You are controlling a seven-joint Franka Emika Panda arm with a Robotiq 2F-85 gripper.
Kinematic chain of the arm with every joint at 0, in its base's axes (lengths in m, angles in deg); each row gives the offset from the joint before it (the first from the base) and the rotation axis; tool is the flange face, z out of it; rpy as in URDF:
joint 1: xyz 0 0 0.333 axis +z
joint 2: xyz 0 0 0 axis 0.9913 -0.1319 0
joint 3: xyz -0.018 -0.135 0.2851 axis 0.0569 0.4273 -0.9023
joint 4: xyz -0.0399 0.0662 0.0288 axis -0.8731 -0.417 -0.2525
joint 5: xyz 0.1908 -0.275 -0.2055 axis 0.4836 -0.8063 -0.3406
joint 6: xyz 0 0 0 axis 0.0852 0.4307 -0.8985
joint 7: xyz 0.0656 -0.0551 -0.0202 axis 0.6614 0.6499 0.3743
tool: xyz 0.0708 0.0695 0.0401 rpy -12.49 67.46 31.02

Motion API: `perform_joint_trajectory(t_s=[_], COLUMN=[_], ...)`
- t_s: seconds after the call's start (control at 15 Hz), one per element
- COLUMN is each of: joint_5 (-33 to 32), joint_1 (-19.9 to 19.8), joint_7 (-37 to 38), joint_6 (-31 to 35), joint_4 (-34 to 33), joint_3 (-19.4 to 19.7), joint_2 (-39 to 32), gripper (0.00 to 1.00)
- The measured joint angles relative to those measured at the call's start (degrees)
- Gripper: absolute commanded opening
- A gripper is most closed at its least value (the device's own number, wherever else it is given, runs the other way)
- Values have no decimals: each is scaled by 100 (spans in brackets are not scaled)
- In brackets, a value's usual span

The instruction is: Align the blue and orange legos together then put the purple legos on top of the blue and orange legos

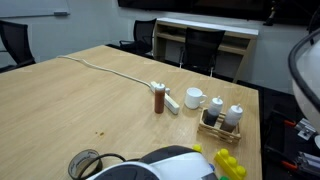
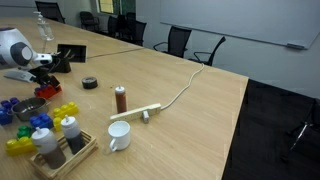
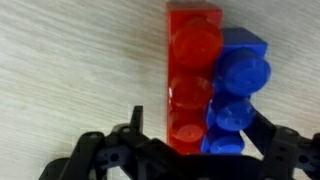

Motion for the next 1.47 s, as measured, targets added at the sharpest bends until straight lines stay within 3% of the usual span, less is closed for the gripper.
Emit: perform_joint_trajectory(t_s=[1.47], joint_5=[13], joint_1=[-26], joint_7=[-2], joint_6=[-115], joint_4=[145], joint_3=[-123], joint_2=[106], gripper=[100])
